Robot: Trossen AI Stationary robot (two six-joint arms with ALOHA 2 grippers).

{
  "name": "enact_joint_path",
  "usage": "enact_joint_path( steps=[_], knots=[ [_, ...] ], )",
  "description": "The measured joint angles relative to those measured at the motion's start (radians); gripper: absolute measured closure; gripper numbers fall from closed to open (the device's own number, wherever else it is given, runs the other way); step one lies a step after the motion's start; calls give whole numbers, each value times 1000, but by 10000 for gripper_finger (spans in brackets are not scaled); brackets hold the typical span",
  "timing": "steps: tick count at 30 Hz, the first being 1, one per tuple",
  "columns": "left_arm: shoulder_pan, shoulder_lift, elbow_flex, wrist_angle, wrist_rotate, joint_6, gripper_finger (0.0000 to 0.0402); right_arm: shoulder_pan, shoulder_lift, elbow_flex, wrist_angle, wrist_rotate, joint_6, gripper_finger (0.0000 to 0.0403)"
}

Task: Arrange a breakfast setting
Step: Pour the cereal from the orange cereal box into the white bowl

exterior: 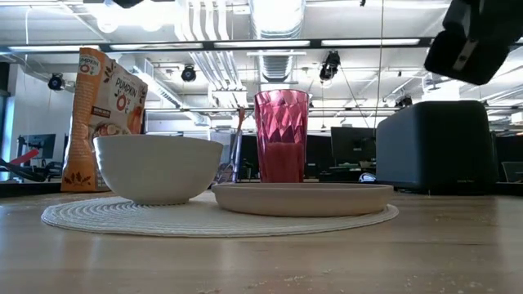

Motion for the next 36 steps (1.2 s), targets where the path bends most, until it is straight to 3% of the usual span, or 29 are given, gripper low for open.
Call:
enact_joint_path(
  steps=[13,17,25,33,36],
  knots=[
    [2,-38,0,1,18,210,310,81,5,6,11,195,233,344],
    [10,-43,0,14,-7,265,310,88,5,6,10,268,224,344],
    [53,-120,0,-1,-45,275,310,88,-20,6,-16,271,103,344],
    [56,-154,0,-11,-58,259,310,41,-112,6,-265,406,72,344],
    [56,-154,0,-11,-90,222,310,-7,-144,6,-322,410,67,343]
  ],
)
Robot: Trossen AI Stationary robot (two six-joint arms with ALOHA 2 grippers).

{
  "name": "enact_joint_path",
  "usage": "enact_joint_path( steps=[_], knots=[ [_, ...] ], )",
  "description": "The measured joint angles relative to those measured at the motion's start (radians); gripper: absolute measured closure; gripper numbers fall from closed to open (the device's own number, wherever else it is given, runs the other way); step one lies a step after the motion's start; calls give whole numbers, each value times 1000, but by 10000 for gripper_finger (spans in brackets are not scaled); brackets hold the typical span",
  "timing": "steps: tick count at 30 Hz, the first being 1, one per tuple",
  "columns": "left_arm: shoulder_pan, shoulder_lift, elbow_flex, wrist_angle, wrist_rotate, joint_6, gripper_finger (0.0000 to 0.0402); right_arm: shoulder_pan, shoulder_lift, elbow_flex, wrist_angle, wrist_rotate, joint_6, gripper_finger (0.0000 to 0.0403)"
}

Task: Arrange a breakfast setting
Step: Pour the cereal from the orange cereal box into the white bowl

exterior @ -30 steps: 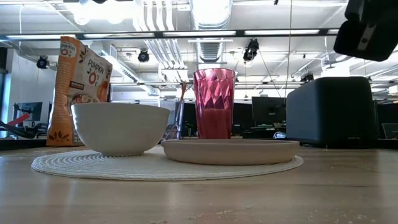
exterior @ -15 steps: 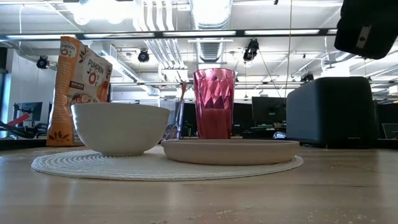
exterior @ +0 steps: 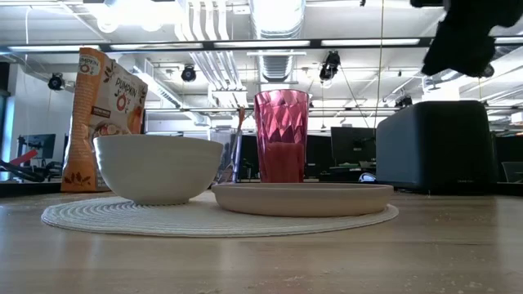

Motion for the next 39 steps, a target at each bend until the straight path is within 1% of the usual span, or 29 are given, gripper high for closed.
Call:
enact_joint_path(
  steps=[3,8,17,21,25,27,30,39],
  knots=[
    [-1,0,0,1,-16,-34,310,-56,-23,0,-14,-14,-39,332],
    [-1,0,0,6,-16,-59,310,-167,-58,0,-25,-18,-146,295],
    [-1,0,0,11,-17,-97,310,-452,-125,0,-133,-25,-265,234],
    [-1,0,2,11,-18,-102,310,-579,-132,0,-139,-45,-264,215],
    [-1,0,2,10,-18,-105,310,-675,-133,0,-139,-45,-264,212],
    [-1,0,2,9,-18,-106,310,-702,-133,0,-139,-49,-267,213],
    [-1,-2,2,-8,-17,-116,310,-729,-136,0,-139,-100,-270,213],
    [-1,-27,2,-93,-18,-180,310,-728,-194,0,-139,-266,-238,216]
  ],
)
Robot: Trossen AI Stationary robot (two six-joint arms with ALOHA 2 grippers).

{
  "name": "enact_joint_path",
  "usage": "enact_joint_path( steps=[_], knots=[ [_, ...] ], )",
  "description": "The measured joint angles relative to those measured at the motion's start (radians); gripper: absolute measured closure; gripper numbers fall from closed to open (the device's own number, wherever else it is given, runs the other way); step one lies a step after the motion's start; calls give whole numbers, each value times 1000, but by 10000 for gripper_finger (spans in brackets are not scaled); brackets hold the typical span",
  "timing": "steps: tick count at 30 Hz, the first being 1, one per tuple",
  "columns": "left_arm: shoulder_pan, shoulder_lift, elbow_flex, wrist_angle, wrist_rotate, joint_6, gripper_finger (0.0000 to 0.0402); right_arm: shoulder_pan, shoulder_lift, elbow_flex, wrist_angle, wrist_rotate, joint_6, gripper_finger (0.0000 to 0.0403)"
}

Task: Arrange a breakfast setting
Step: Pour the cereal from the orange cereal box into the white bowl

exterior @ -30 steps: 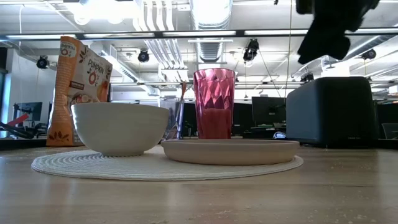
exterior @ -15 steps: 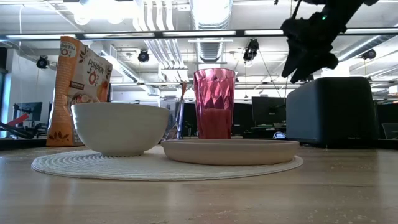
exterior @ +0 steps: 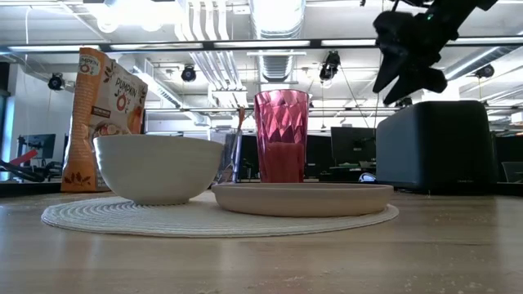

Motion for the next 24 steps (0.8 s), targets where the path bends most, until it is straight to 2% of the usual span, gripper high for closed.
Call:
enact_joint_path(
  steps=[4,8,15,24],
  knots=[
    [0,-20,0,-46,-11,1,310,5,-24,0,1,-15,25,216],
    [1,-63,0,-91,-103,-1,310,5,-35,0,3,-14,26,216],
    [1,-136,-7,-112,-164,-55,310,5,-35,0,3,-6,-10,220],
    [11,-118,-61,-120,-358,-298,310,5,-35,0,3,-6,-19,223]
  ],
)
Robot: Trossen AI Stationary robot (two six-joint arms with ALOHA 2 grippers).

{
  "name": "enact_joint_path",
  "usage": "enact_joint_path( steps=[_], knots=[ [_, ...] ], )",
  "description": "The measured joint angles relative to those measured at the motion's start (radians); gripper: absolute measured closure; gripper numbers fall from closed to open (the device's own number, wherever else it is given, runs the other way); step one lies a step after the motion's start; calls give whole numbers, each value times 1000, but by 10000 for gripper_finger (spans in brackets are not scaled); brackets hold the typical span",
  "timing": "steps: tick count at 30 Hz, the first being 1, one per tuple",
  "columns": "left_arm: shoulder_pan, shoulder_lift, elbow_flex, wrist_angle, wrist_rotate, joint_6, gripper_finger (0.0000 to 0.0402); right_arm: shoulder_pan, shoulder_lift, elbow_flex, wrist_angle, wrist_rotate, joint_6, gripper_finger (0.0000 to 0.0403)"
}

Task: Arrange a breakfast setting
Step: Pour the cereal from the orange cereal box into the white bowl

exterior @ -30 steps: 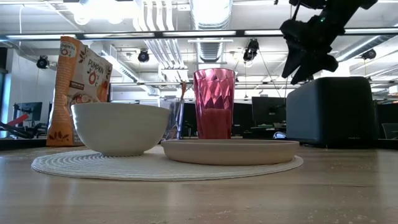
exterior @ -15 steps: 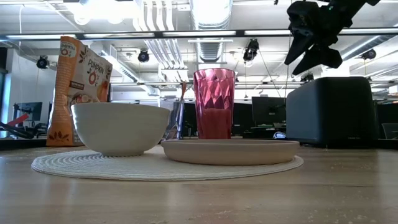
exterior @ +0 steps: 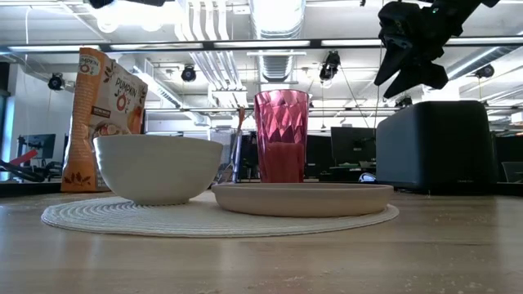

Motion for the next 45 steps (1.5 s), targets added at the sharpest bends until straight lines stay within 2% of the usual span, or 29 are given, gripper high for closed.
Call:
enact_joint_path(
  steps=[5,10,14,22,25,28,32,37,41,45],
  knots=[
    [3,25,-1,-13,-110,-103,310,0,0,0,0,0,0,225],
    [33,47,-1,-42,-111,-179,310,0,0,0,0,0,0,222],
    [71,59,-1,-126,-106,-250,310,0,0,0,0,0,0,225],
    [125,95,-2,-309,100,-445,310,0,0,0,0,0,0,224],
    [121,119,-2,-409,137,-523,310,0,0,0,0,0,0,225],
    [119,142,-2,-544,204,-657,310,0,0,0,0,0,0,223],
    [120,169,-2,-771,238,-912,310,0,0,0,0,0,0,223],
    [99,169,0,-922,327,-1099,310,0,0,0,0,0,0,227],
    [94,149,-2,-948,344,-1188,306,0,1,0,0,0,0,227],
    [104,107,-30,-951,338,-1237,276,0,1,0,0,0,0,227]
  ],
)
